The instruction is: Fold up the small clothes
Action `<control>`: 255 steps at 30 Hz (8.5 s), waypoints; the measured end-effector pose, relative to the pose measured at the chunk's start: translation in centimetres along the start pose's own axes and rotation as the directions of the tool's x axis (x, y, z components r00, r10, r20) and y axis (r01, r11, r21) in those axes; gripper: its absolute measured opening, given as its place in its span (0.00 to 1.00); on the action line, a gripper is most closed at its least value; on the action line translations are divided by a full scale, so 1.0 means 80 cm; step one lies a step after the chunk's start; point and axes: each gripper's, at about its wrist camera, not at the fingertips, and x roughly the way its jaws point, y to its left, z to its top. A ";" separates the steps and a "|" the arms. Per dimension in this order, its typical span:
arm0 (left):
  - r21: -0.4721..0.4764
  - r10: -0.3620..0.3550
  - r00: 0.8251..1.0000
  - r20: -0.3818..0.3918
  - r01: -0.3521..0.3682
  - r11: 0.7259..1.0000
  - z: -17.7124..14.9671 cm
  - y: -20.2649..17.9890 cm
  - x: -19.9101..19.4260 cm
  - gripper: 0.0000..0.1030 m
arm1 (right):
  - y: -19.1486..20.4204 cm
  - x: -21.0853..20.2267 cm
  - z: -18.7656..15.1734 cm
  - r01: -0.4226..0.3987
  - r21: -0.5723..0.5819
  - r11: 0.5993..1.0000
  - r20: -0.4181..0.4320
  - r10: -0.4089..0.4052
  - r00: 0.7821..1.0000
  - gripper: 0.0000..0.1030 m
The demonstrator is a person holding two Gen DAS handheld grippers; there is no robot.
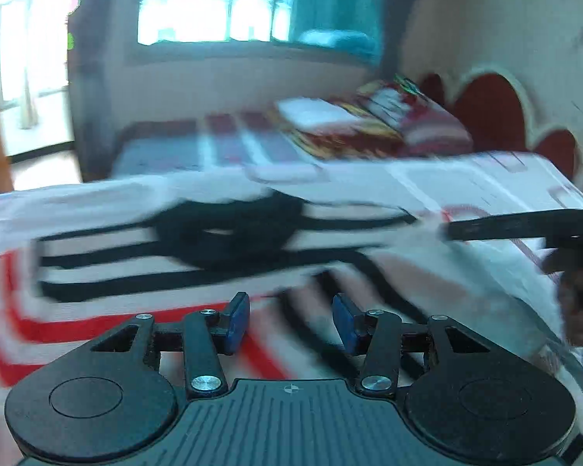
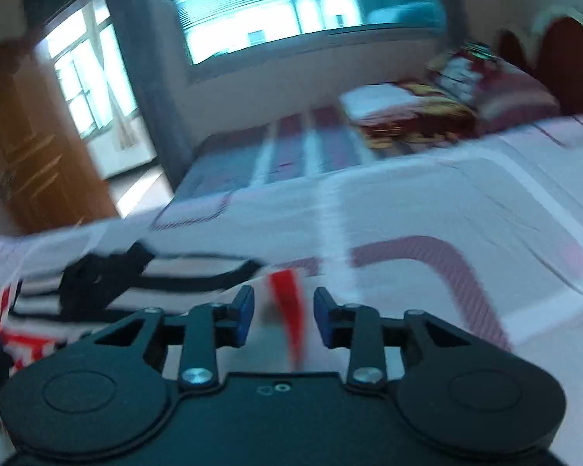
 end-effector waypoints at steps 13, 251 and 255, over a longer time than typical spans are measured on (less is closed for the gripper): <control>0.015 0.036 0.995 -0.098 -0.035 0.999 -0.032 -0.011 0.005 0.64 | 0.060 -0.038 -0.081 0.060 -0.296 0.953 -0.046 -0.077 0.996 0.37; 0.053 0.138 0.990 -0.006 -0.137 0.989 -0.076 0.185 -0.107 0.93 | 0.168 -0.047 -0.096 0.242 -0.001 0.970 -0.058 -0.242 0.969 0.33; 0.054 0.162 0.986 -0.037 -0.159 0.986 -0.079 0.178 -0.097 0.94 | 0.182 -0.073 -0.089 0.194 -0.028 0.981 0.029 -0.194 0.981 0.28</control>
